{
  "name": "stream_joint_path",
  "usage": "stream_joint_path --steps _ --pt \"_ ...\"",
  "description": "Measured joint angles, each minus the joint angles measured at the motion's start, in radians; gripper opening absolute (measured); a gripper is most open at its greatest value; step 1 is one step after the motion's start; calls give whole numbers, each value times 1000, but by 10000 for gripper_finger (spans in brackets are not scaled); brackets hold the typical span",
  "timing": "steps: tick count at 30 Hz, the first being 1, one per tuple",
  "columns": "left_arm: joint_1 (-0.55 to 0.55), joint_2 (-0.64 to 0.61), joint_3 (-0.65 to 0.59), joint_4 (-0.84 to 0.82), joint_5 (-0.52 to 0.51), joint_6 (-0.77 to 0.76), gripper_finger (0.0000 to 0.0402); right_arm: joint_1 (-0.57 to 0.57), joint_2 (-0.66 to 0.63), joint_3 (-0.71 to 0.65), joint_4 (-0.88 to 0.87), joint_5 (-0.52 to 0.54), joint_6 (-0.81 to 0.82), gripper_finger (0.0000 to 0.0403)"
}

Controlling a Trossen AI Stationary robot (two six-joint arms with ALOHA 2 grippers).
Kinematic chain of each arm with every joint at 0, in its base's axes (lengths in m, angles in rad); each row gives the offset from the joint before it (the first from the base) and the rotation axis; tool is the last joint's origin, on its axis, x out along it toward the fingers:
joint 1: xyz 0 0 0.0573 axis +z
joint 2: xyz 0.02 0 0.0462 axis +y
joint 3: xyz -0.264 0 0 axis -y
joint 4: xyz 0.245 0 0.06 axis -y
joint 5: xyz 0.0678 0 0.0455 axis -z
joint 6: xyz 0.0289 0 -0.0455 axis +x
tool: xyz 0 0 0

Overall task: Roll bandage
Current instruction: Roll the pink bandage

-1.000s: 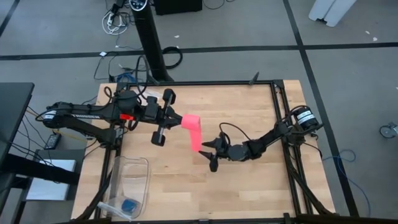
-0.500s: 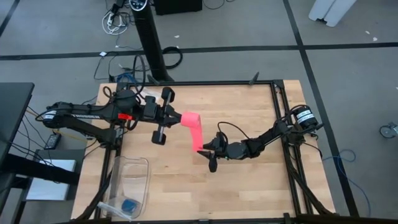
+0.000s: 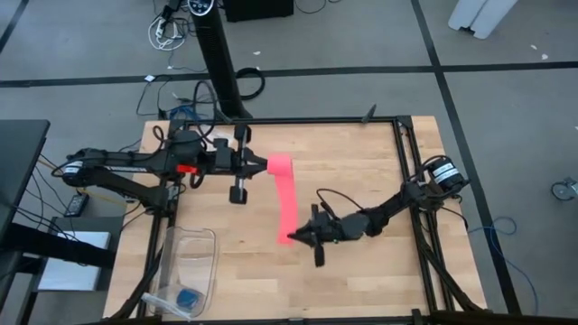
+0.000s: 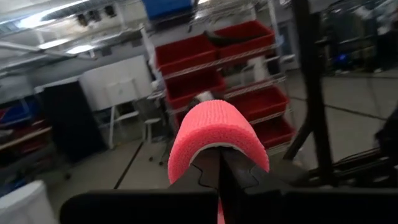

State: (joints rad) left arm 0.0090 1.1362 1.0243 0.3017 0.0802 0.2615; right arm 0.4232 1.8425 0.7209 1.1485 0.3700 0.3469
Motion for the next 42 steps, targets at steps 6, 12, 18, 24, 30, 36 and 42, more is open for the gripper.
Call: stream_joint_path --steps 6,12,18,24,30,36,42 --pt "50 0 -50 4 -5 -2 0 107 -56 123 -26 2 -167 2" --pt "77 0 -106 35 -5 -2 0 170 -131 340 -305 50 -340 2" --pt "76 1 -155 74 -5 -2 0 187 -168 601 -645 94 -463 1" --pt "65 1 -196 100 -8 0 0 174 -169 852 -912 167 -565 1" --pt "61 1 -212 99 -1 0 0 165 -169 1027 -982 253 -738 1" --pt "47 7 -212 99 3 10 0 139 -169 1144 -987 293 -859 0" --pt "34 10 -212 96 3 17 0 84 -169 1192 -987 287 -889 0"
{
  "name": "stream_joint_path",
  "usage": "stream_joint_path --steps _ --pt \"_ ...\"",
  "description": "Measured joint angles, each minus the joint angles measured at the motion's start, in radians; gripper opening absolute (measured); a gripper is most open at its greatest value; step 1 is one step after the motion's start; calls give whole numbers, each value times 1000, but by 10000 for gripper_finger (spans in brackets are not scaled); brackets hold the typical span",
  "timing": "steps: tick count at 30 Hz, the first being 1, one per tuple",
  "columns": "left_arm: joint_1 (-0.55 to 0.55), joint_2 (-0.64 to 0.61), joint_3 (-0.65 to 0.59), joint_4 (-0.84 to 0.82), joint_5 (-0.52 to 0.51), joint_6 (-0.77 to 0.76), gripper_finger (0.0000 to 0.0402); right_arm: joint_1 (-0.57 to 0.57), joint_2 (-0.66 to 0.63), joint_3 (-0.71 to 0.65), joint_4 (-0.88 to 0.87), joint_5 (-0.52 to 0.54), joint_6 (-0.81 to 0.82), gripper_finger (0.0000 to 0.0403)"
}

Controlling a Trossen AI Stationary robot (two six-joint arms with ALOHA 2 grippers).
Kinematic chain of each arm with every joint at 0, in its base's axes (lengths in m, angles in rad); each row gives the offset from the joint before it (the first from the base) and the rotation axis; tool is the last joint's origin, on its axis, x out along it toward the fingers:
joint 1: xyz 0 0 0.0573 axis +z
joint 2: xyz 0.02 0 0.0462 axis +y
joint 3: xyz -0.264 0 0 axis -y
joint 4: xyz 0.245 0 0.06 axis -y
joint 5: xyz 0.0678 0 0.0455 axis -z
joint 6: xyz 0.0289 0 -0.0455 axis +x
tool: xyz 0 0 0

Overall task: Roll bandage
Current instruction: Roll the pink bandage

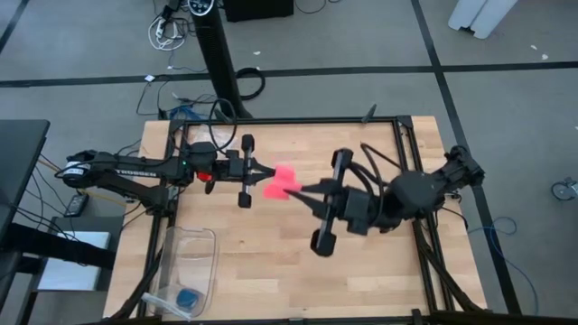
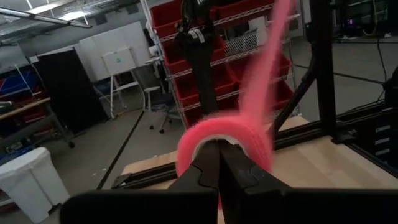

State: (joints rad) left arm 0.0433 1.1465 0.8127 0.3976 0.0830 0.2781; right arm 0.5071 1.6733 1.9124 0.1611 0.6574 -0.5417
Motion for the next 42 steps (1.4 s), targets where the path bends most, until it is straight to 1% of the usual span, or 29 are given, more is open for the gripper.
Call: stream_joint_path --steps 6,13,25,28,33,35,39,42 --pt "0 0 0 4 -18 -20 0 -43 0 0 -46 -47 23 0" --pt "0 0 0 11 -18 -20 0 -59 0 0 -59 -50 51 0" --pt "-34 0 0 12 -19 4 0 -87 2 0 -62 -50 70 0" --pt "-40 7 0 -7 -19 4 0 -103 8 0 -99 -51 89 0" --pt "-64 54 1 -24 -19 4 0 -130 10 -1 -184 -51 158 0" --pt "-73 81 1 -27 -19 4 0 -141 10 -17 -192 -51 187 0" --pt "-99 147 1 -21 -20 1 0 -146 11 -55 -218 -13 193 0" --pt "-124 195 1 -10 -19 -3 0 -145 10 -94 -227 4 225 0"
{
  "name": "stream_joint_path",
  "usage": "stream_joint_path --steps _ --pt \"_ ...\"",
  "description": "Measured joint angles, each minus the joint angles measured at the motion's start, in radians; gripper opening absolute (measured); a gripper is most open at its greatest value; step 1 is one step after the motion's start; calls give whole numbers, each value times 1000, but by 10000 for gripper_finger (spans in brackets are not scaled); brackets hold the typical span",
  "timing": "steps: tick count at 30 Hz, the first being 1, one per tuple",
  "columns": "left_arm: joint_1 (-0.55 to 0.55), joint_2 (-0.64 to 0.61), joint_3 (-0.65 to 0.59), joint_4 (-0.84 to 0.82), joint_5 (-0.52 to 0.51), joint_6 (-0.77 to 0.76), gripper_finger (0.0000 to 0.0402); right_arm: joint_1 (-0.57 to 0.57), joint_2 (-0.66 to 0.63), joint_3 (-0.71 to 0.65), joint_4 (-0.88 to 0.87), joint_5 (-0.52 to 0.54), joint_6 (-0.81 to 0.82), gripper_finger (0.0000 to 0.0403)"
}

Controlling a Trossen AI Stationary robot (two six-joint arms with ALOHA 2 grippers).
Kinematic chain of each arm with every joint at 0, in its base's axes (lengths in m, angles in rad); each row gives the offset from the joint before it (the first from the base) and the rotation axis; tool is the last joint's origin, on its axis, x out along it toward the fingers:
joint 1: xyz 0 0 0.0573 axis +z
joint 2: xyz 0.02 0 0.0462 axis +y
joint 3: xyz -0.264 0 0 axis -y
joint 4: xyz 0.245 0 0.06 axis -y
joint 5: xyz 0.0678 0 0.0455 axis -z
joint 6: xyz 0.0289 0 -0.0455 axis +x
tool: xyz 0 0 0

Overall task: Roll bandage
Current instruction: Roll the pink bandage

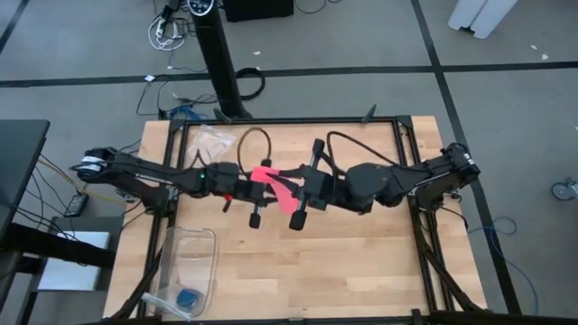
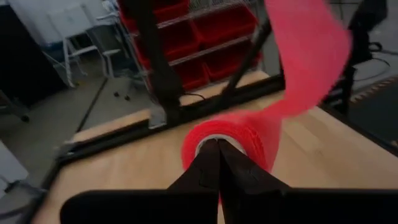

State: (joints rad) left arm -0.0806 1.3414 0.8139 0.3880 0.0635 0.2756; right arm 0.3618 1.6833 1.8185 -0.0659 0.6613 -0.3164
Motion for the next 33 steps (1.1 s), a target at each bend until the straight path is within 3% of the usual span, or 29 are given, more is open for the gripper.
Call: stream_joint_path --steps 11,16,21,24,33 --pt "-81 172 0 77 -16 -25 0 15 1 -187 13 101 91 0" --pt "-86 187 -13 104 -22 -42 0 69 -3 -227 17 196 91 0" --pt "-85 187 -103 206 -22 -97 0 112 -11 -258 10 267 120 0" --pt "-85 187 -156 278 -26 -131 0 124 -10 -274 -3 270 160 0" --pt "-112 187 -238 275 -119 -171 0 77 -10 -303 -2 265 182 0"
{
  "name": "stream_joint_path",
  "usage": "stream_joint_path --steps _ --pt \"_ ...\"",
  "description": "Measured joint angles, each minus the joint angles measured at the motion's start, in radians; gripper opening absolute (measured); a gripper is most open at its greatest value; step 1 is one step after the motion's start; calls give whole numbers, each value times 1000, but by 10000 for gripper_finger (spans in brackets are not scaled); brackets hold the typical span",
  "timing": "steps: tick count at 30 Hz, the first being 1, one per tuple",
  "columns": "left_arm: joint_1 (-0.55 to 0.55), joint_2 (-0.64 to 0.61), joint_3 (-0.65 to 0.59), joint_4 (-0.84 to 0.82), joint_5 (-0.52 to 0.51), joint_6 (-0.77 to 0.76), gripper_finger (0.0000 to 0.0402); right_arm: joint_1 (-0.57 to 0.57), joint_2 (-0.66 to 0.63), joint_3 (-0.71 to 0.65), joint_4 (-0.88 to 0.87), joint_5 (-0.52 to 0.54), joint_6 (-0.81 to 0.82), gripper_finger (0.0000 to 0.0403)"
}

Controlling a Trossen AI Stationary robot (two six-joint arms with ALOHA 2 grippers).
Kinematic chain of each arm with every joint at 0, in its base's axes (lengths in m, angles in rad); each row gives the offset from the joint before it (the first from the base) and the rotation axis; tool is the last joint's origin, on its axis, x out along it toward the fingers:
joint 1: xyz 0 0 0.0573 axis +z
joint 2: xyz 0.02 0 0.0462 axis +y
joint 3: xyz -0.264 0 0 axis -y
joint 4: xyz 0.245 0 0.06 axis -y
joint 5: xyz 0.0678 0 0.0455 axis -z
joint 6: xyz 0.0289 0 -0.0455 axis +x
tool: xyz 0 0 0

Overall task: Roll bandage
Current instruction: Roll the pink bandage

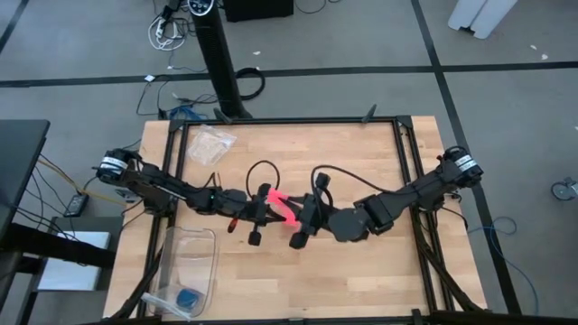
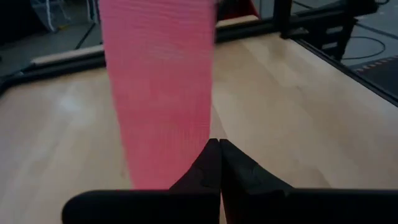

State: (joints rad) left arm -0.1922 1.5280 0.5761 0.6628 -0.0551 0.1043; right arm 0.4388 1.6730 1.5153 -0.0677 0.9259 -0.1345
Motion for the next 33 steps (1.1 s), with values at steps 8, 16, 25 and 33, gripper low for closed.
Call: stream_joint_path --steps 8,16,25,33 --pt "-122 -6 -27 -19 -96 -8 0 -160 0 0 9 -197 37 0" --pt "-261 -11 -27 -29 -247 -9 0 -340 12 -1 -4 -377 93 20" --pt "-328 -11 -27 -27 -345 -40 4 -455 52 -5 -3 -549 164 104" --pt "-327 -11 -27 -28 -341 -115 9 -487 56 -4 -13 -556 214 177"
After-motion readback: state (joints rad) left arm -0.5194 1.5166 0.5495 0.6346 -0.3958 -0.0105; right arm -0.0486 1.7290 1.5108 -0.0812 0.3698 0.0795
